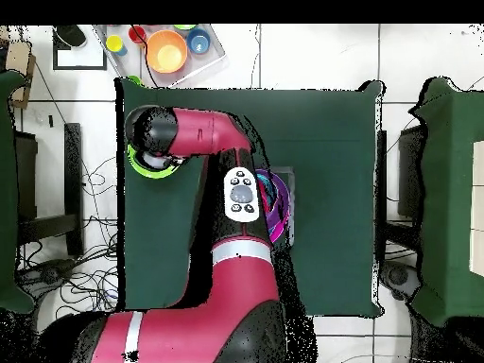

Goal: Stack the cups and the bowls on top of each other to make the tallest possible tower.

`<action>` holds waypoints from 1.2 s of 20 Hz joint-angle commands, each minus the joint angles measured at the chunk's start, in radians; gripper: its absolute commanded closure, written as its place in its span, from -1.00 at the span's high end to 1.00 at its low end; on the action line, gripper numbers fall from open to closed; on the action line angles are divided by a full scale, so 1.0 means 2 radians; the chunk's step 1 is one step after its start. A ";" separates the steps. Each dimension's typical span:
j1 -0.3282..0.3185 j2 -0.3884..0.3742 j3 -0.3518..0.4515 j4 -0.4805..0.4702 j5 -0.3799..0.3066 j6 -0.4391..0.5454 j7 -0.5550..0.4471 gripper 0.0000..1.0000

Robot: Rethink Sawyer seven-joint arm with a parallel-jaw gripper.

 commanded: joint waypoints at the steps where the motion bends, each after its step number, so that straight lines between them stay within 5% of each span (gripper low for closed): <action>1: 0.006 0.038 0.001 -0.015 0.008 -0.023 0.092 1.00; 9: 0.000 0.050 0.000 0.038 0.003 -0.105 0.076 1.00; 24: 0.026 0.086 -0.015 0.031 0.024 -0.157 0.097 1.00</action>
